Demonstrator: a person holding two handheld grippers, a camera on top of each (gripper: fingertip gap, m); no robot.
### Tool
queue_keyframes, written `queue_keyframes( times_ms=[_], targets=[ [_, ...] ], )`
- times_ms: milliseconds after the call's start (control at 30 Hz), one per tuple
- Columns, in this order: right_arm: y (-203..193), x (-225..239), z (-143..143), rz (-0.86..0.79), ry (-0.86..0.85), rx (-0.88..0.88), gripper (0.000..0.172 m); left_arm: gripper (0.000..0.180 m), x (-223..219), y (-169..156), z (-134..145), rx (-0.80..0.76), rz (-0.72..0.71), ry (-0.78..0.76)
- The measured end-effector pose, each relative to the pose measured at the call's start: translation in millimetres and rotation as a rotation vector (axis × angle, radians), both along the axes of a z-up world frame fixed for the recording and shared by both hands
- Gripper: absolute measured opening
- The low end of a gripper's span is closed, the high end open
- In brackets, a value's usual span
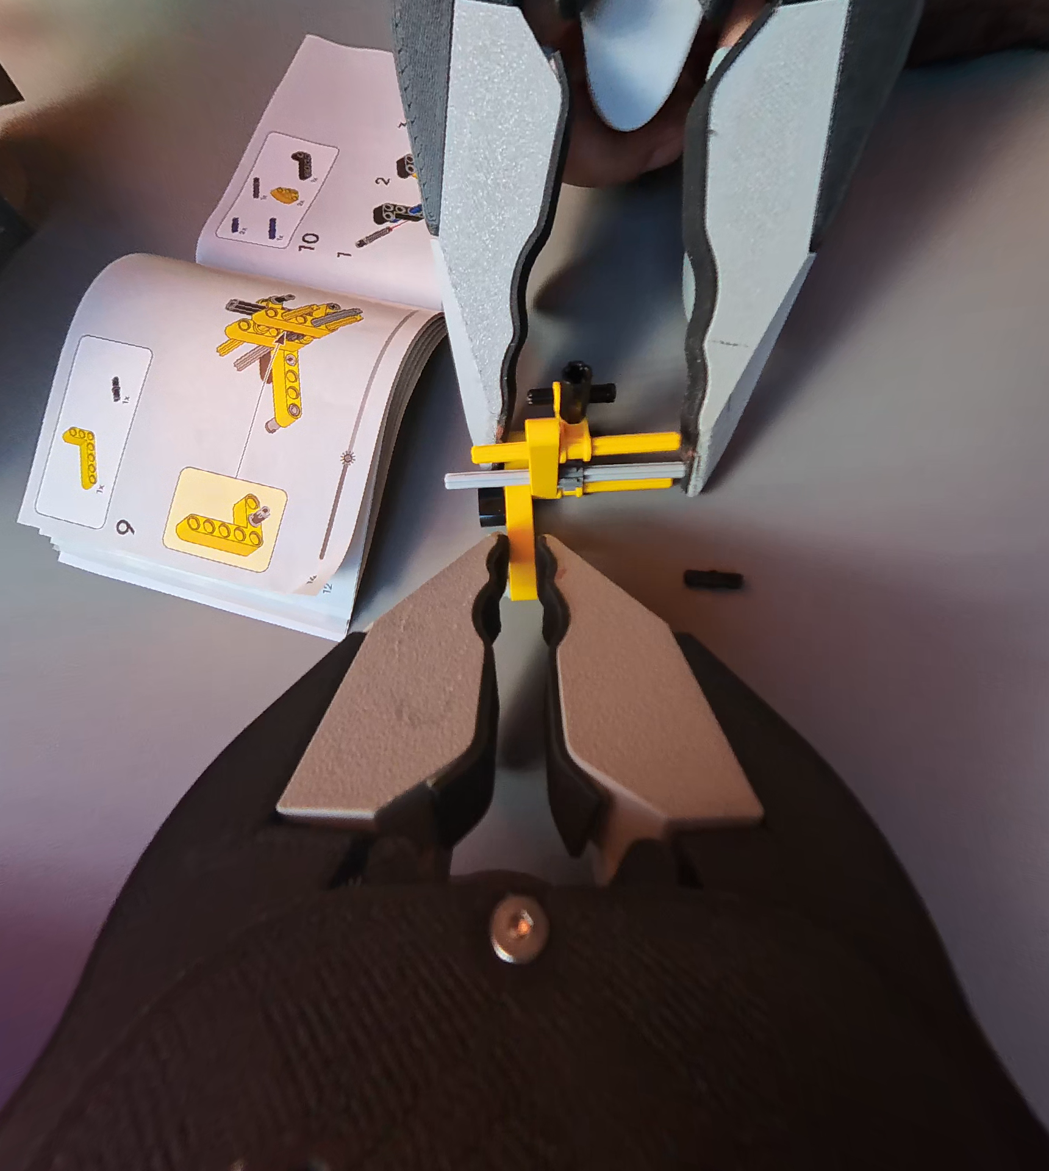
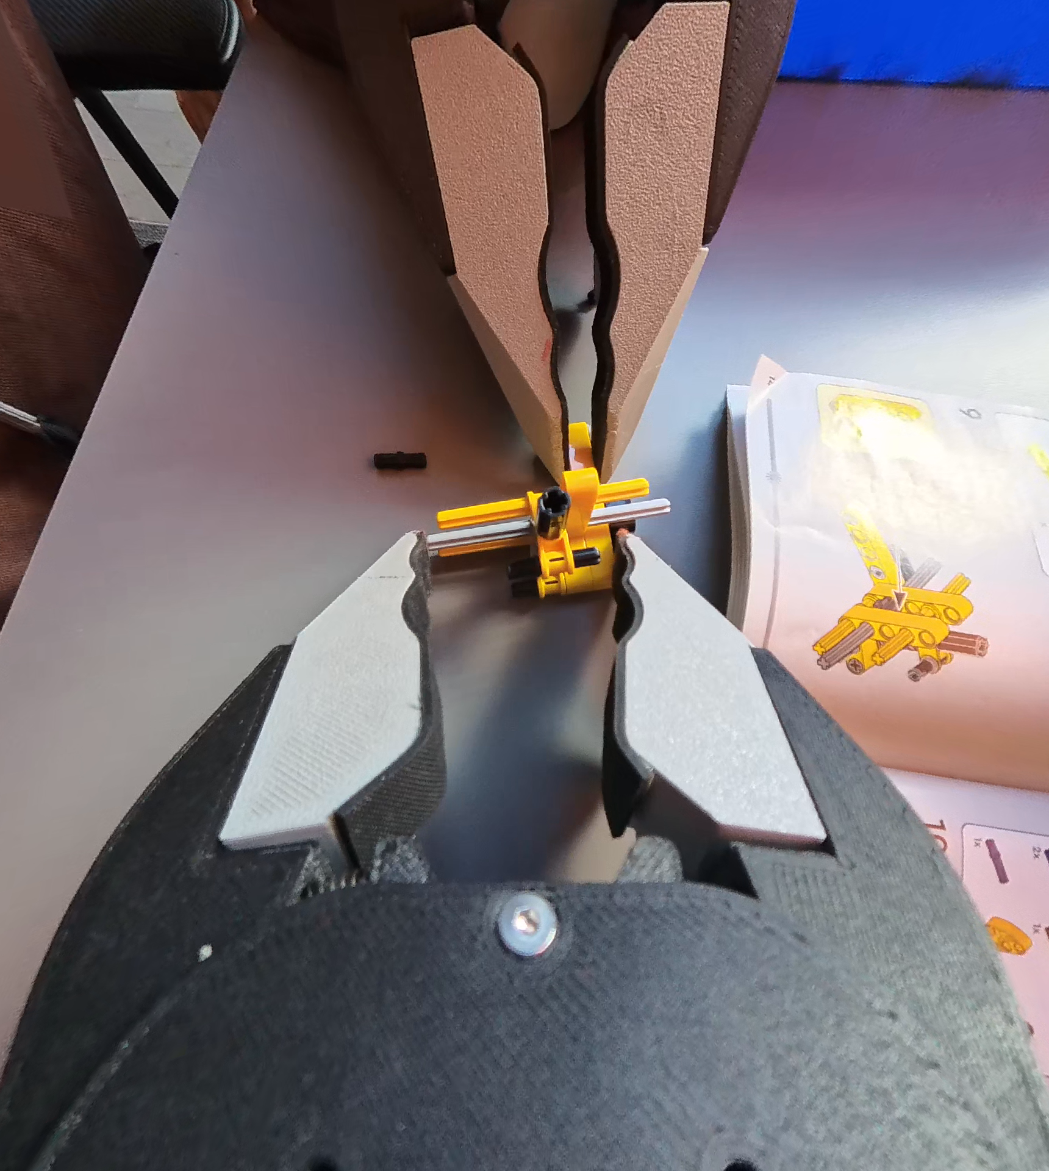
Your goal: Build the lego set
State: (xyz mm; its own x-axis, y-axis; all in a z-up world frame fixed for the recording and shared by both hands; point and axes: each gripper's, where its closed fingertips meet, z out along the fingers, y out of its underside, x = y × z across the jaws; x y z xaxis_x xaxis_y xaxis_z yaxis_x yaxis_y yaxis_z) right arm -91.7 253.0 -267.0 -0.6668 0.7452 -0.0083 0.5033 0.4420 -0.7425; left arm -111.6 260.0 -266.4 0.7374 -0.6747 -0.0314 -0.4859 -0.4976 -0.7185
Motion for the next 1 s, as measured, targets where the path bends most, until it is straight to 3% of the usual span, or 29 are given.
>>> queue_keyframes(
  times_ms=[1000],
  targets=[
    [1.5,1.5,0.3,0.021,0.013,0.011,0.057,0.006,-2.0,1.7,0.0,0.006,0.014,0.006]
  ],
)
